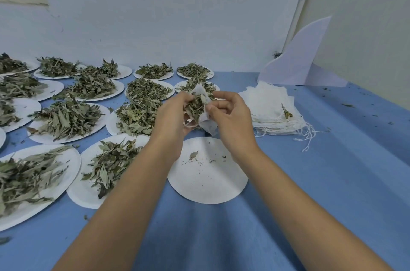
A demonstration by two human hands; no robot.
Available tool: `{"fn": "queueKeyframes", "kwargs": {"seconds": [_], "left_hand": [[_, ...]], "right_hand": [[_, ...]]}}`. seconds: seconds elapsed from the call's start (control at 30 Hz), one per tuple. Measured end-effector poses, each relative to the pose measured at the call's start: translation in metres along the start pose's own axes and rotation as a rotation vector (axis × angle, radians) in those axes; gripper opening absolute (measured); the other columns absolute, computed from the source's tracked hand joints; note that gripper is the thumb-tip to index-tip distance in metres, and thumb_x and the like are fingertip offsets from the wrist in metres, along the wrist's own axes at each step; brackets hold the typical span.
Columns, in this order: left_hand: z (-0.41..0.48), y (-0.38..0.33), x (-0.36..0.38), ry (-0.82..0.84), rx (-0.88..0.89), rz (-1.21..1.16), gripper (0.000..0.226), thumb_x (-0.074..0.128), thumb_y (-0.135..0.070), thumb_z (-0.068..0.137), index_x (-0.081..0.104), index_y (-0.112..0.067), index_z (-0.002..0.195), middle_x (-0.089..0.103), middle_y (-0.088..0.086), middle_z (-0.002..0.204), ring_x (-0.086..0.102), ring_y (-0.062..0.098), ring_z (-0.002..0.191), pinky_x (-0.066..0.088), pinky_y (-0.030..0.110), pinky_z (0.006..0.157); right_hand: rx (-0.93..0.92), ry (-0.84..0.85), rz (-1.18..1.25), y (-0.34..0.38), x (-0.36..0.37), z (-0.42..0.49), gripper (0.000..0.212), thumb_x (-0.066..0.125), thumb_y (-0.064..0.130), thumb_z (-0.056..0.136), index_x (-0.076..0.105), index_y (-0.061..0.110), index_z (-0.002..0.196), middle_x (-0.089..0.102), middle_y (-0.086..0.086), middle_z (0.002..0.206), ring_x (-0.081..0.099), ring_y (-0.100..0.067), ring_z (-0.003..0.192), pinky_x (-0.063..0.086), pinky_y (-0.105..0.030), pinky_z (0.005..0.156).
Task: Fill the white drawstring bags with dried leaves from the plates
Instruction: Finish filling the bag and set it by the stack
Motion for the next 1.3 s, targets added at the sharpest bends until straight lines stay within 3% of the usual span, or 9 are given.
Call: {"fn": "queueKeyframes", "kwargs": {"seconds": [0.17, 0.33, 0.43, 0.53, 0.77, 0.9, 1.07, 1.2, 1.3], "left_hand": [[0.0, 0.0, 0.0, -0.016, 0.133, 0.139, 0.023, 0.069, -0.013, 0.085, 0.061, -0.018, 0.106, 0.064, 0.0, 0.085, 0.064, 0.014, 0.073, 0.056, 0.031, 0.069], [0.001, -0.001, -0.006, -0.108, 0.213, 0.168, 0.02, 0.066, -0.003, 0.084, 0.058, -0.021, 0.084, 0.059, -0.001, 0.075, 0.054, 0.012, 0.059, 0.043, 0.015, 0.043], [-0.001, -0.004, -0.009, -0.166, 0.273, 0.217, 0.019, 0.067, -0.004, 0.082, 0.057, -0.021, 0.081, 0.058, -0.002, 0.073, 0.053, 0.01, 0.057, 0.041, 0.013, 0.042], [-0.001, -0.003, -0.008, -0.163, 0.212, 0.179, 0.016, 0.066, -0.005, 0.083, 0.058, -0.019, 0.084, 0.062, 0.003, 0.082, 0.059, 0.013, 0.061, 0.045, 0.018, 0.043], [-0.004, -0.004, 0.005, 0.071, 0.028, 0.038, 0.011, 0.048, -0.007, 0.086, 0.055, -0.006, 0.094, 0.059, 0.008, 0.082, 0.059, 0.017, 0.066, 0.054, 0.032, 0.07], [-0.005, -0.007, 0.009, 0.178, 0.049, 0.098, 0.03, 0.054, 0.008, 0.083, 0.052, -0.011, 0.106, 0.059, 0.003, 0.087, 0.06, 0.013, 0.07, 0.055, 0.025, 0.065], [-0.003, -0.005, 0.004, 0.142, 0.169, 0.214, 0.032, 0.069, 0.0, 0.081, 0.053, -0.016, 0.104, 0.058, 0.0, 0.093, 0.063, 0.011, 0.072, 0.055, 0.027, 0.073], [-0.002, -0.006, 0.001, 0.059, 0.269, 0.245, 0.026, 0.071, -0.003, 0.081, 0.055, -0.02, 0.093, 0.058, 0.0, 0.095, 0.065, 0.011, 0.072, 0.056, 0.022, 0.066], [-0.001, -0.008, -0.005, -0.077, 0.387, 0.429, 0.025, 0.071, -0.008, 0.08, 0.053, -0.024, 0.087, 0.059, 0.004, 0.099, 0.064, 0.023, 0.087, 0.056, 0.039, 0.077]], "right_hand": [[-0.042, 0.033, 0.01, 0.006, 0.001, -0.002, 0.028, 0.062, 0.001, 0.087, 0.055, 0.022, 0.104, 0.064, -0.001, 0.081, 0.061, -0.006, 0.073, 0.051, -0.019, 0.073], [0.027, 0.095, 0.25, 0.007, 0.002, -0.002, 0.03, 0.057, -0.005, 0.088, 0.057, 0.014, 0.112, 0.062, 0.002, 0.076, 0.061, -0.004, 0.07, 0.049, -0.015, 0.067], [-0.019, 0.223, 0.206, 0.011, 0.006, -0.004, 0.03, 0.055, -0.007, 0.088, 0.059, 0.011, 0.112, 0.06, 0.0, 0.078, 0.06, -0.007, 0.073, 0.049, -0.015, 0.069], [-0.036, 0.174, 0.071, 0.01, 0.006, -0.005, 0.027, 0.055, -0.005, 0.088, 0.06, 0.016, 0.105, 0.059, 0.002, 0.08, 0.059, -0.005, 0.074, 0.05, -0.013, 0.071], [-0.002, 0.066, 0.008, 0.003, 0.002, 0.001, 0.028, 0.058, 0.004, 0.086, 0.056, 0.029, 0.098, 0.06, 0.007, 0.084, 0.059, -0.006, 0.078, 0.05, -0.017, 0.069], [-0.015, 0.031, -0.051, 0.004, -0.003, 0.002, 0.036, 0.059, -0.003, 0.083, 0.055, 0.023, 0.107, 0.062, 0.002, 0.093, 0.059, -0.007, 0.078, 0.053, -0.021, 0.071], [-0.02, 0.003, -0.048, 0.008, -0.005, 0.002, 0.033, 0.059, -0.004, 0.084, 0.057, 0.016, 0.11, 0.06, 0.004, 0.085, 0.057, -0.006, 0.073, 0.052, -0.021, 0.073], [0.004, 0.031, 0.015, 0.009, -0.005, 0.002, 0.037, 0.057, -0.01, 0.083, 0.06, 0.015, 0.109, 0.062, -0.004, 0.088, 0.06, -0.014, 0.081, 0.053, -0.028, 0.081], [0.013, 0.031, 0.122, 0.01, -0.003, 0.0, 0.037, 0.062, -0.01, 0.082, 0.063, 0.015, 0.11, 0.065, -0.005, 0.086, 0.063, -0.015, 0.081, 0.053, -0.024, 0.078]]}}
Point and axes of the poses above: each hand's wrist, its own z-axis towards the middle knuckle, its own x-axis out of the palm, y = z × x, the point moved 4 cm from there along z, towards the middle knuckle
